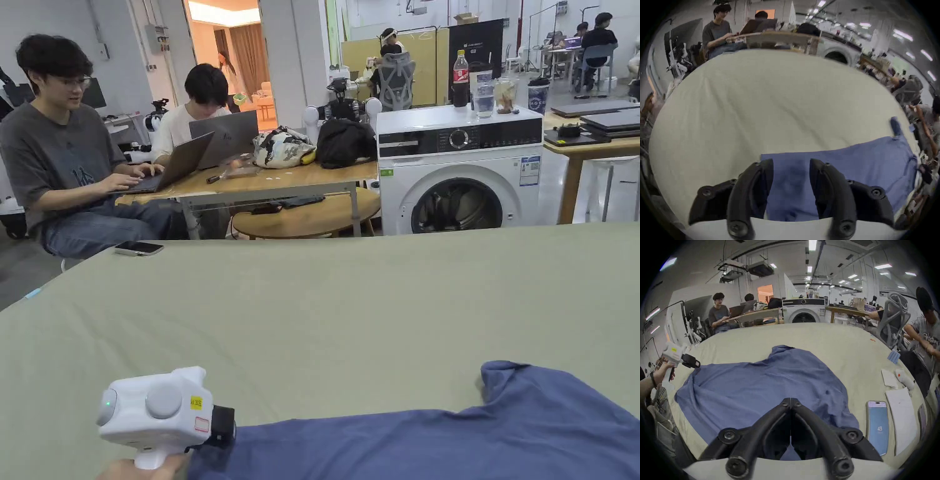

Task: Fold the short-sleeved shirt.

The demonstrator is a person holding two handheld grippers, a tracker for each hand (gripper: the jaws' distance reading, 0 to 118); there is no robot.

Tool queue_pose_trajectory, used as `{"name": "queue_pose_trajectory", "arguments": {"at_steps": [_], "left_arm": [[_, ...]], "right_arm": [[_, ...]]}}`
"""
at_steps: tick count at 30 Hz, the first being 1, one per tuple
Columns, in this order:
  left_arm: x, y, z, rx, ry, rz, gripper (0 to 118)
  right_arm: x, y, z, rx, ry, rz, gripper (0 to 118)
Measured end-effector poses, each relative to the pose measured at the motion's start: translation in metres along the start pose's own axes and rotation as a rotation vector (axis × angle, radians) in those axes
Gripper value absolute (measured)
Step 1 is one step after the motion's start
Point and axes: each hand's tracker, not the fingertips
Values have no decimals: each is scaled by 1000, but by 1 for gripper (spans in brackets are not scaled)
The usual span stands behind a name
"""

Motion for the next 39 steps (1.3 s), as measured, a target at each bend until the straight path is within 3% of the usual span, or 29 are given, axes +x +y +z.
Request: {"name": "queue_pose_trajectory", "arguments": {"at_steps": [3,4,5,6,7,9,11,12,13,15,20,21,22,23,24,26,29,32,36,39], "left_arm": [[0,-5,-14,-24,-23,26,35],[3,-6,-10,11,-12,6,9],[7,-4,-12,3,-33,-33,0],[13,-2,-16,-29,-63,-48,0],[18,-3,-17,-29,27,-73,0],[23,-2,-24,-53,47,-121,0],[24,2,-20,-68,35,-102,0],[23,3,-19,-79,29,-99,0],[21,5,-19,-90,22,-91,0],[19,6,-20,-100,13,-76,0],[27,1,-9,-108,12,-66,0],[29,0,-8,-108,15,-71,0],[30,0,-8,-107,18,-74,0],[29,1,-9,-108,21,-77,0],[30,0,-8,-108,22,-81,0],[30,-1,-5,-104,21,-87,0],[23,1,14,-43,-7,-29,0],[12,-19,65,146,-135,-29,0],[-3,-68,130,218,-229,-43,0],[-10,-118,159,227,-214,-94,0]], "right_arm": [[17,-4,5,-26,-3,-30,0],[22,-5,6,-32,-9,-38,0],[27,-5,4,-42,-20,-44,0],[32,-2,1,-52,-24,-47,0],[37,3,-4,-61,-25,-51,0],[45,23,-17,-75,-24,-60,0],[52,49,-36,-108,-28,-89,39],[55,63,-47,-112,-31,-105,51],[59,77,-59,-117,-25,-115,52],[66,105,-95,-214,-16,-119,52],[74,126,-179,-425,-116,-55,49],[74,123,-190,-465,-127,-51,39],[72,116,-196,-481,-118,-52,15],[71,110,-199,-473,-104,-85,5],[68,106,-195,-446,-109,-83,1],[62,103,-184,-400,-116,-42,0],[63,106,-158,-338,-98,-45,0],[65,109,-103,-228,-23,-67,0],[66,87,-16,-140,22,-61,0],[63,49,35,-139,17,-23,0]]}}
